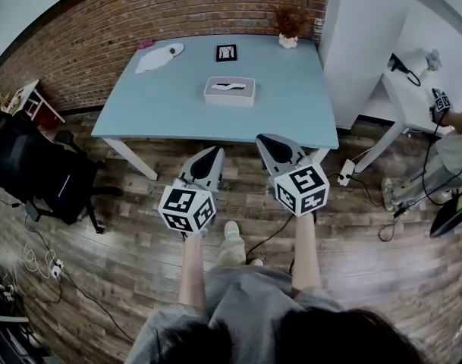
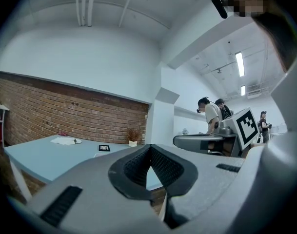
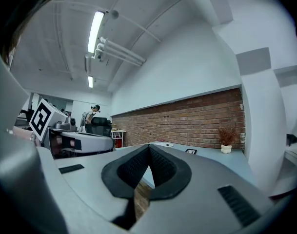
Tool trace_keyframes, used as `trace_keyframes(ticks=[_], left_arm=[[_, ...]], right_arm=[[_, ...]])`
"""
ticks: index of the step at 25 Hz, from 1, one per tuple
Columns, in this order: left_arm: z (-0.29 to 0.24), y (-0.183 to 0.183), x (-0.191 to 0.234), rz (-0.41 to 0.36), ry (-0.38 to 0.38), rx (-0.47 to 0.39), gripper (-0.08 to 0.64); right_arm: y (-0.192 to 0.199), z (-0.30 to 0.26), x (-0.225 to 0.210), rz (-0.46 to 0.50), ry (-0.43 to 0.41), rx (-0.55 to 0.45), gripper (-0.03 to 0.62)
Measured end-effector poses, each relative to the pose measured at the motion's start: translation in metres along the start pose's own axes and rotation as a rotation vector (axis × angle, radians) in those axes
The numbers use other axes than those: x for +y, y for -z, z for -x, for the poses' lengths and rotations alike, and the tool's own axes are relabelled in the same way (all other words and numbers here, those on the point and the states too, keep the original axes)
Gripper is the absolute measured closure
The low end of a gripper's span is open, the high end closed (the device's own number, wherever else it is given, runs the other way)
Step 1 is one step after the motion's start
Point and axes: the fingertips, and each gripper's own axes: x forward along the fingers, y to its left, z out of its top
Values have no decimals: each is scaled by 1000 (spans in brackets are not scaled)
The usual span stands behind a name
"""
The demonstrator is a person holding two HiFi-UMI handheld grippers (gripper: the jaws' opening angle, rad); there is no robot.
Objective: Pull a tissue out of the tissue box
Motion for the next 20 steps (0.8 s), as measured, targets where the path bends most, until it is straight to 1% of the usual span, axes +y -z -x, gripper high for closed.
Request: trace_keyframes(ticks=[5, 11, 16, 20], left_arm=[[-18, 5, 18, 30, -19, -7, 557], [-46, -2, 41, 33, -19, -19, 557], [-70, -8, 69, 43, -21, -20, 557], [-88, -10, 89, 46, -10, -13, 557]], right_arm=[[6, -24, -13, 16, -14, 25, 593], [1, -57, -31, 30, -25, 31, 592], [-5, -88, -49, 40, -23, 39, 592], [-7, -113, -64, 28, -6, 38, 593]])
